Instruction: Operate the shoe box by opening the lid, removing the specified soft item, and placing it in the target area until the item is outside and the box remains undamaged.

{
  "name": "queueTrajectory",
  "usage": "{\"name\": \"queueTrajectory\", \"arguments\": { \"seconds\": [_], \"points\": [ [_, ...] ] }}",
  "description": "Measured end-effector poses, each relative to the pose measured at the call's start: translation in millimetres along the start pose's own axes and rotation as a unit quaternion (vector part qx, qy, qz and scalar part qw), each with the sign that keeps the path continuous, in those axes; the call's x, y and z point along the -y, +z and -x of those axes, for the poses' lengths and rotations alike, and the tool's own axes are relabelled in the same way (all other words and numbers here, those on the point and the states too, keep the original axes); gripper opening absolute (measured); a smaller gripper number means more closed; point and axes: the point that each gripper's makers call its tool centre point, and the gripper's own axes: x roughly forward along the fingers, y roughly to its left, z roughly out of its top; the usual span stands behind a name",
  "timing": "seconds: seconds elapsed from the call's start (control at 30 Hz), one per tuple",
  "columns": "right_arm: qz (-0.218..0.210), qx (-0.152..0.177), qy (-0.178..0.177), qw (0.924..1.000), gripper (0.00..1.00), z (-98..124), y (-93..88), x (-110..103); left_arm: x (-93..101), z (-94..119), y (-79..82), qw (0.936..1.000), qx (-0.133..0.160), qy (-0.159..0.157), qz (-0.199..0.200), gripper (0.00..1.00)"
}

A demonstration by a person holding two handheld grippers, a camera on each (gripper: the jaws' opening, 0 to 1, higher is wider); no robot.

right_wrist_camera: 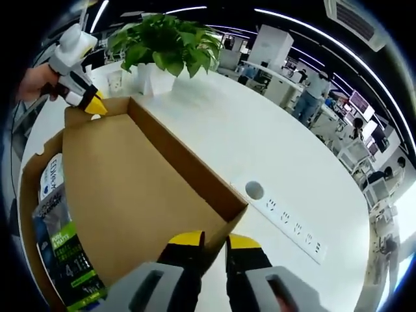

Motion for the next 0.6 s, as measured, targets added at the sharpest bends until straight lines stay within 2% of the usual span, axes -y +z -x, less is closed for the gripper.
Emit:
{"name": "queueTrajectory", "arguments": {
  "seconds": [0.6],
  "points": [
    [-0.002, -0.005, 0.009, 0.9999, 0.09, -6.4, -4.1, -4.6, -2.2, -1.2, -8.6, 0.9999, -0.013, 0.002, 0.006, 0.06]
  ]
}}
